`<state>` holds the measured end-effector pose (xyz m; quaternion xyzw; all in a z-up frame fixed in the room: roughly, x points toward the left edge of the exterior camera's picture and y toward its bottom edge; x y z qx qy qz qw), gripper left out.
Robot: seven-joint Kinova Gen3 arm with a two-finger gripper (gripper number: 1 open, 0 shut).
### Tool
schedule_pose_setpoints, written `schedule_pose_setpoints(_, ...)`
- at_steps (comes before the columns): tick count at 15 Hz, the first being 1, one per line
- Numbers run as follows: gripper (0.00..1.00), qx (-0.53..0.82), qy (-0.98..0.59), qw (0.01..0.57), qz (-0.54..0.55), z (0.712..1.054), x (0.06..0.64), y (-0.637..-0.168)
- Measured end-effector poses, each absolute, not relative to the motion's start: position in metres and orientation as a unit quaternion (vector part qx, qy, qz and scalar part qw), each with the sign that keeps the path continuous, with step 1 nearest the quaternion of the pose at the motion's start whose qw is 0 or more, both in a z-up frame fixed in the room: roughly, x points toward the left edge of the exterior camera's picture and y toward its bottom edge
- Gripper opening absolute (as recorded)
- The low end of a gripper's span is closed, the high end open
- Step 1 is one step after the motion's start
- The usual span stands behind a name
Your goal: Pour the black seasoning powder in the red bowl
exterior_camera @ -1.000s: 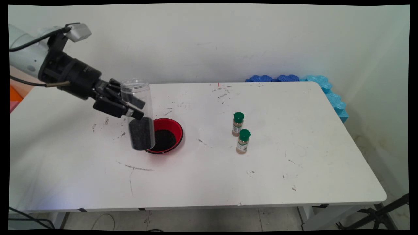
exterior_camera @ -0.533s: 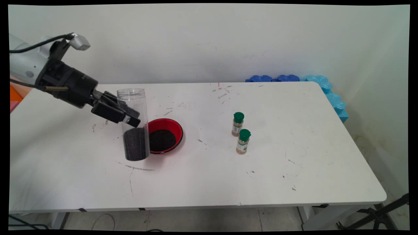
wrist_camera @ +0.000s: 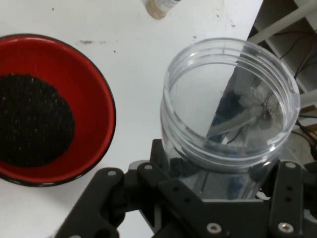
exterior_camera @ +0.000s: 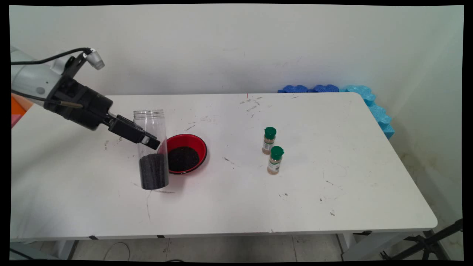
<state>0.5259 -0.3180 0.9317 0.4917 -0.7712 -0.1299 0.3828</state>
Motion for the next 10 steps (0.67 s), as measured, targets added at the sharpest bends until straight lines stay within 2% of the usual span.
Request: schedule_pose_setpoints(10, 0.0, 0.603, -0.676, 0.376, -0.194, 0.916, 0.532, -0.33)
